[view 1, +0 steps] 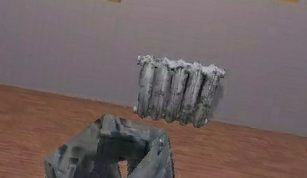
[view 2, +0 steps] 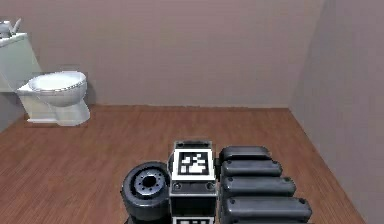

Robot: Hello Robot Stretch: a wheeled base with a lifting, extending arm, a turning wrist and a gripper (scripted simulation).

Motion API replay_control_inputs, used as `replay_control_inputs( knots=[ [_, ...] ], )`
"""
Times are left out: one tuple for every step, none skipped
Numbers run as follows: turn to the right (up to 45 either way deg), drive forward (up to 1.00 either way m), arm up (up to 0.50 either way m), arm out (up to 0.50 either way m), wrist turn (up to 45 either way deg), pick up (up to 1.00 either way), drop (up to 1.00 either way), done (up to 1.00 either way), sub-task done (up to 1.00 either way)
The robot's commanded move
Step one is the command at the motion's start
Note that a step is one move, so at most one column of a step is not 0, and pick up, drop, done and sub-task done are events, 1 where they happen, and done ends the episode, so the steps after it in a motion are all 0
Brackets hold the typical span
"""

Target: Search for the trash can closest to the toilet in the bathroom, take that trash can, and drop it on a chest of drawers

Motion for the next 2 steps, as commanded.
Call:
replay_control_inputs(
  knots=[
    [0.0, 0.15, 0.00, 0.00, 0.0, 0.00, 0.00, 0.00, 0.00],
    [-45.0, 0.00, 0.00, 0.00, 0.0, 0.00, 0.00, 0.00, 0.00]
  ],
)
